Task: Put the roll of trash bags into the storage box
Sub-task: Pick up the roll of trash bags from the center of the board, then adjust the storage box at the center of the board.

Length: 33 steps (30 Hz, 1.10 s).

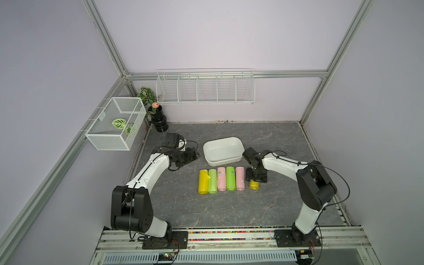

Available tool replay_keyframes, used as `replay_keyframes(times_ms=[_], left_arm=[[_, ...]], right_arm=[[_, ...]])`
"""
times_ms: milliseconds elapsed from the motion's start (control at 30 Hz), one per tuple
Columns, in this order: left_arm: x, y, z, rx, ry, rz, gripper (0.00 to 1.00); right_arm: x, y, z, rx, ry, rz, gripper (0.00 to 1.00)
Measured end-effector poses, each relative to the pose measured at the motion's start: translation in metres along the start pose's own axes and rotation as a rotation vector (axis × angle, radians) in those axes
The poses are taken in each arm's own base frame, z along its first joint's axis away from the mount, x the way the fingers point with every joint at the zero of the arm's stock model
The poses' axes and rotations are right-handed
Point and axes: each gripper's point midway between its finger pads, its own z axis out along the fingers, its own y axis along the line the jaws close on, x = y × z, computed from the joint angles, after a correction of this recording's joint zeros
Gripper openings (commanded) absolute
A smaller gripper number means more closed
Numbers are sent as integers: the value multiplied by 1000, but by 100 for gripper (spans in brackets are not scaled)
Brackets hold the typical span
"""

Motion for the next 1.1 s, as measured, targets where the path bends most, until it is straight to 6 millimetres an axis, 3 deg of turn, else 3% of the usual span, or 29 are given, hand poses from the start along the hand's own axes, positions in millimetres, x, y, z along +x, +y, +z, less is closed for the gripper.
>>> replay_keyframes(times_ms=[200,500,667,767,967,1100], left_arm=[[-6,-3,-3,0,-15,14,84],[-4,-1,0,-6,-6,21,83],[-4,0,1,-7,-2,23,83],[-3,2,4,-11,6,18,82],[-3,7,10,-25,17,-21,78],[-6,12,18,-61,11,-79,75]], right_arm=[[-4,3,5,-20,-3,-13,55],[-5,2,4,-13,-9,-55,32],[-3,-5,-2,16,-4,-86,27],[-9,-7,-20,32,-26,-118,27],[-48,6,-87,-7,-187,-174,27],[-64,14,-118,-32,-254,-211,27]])
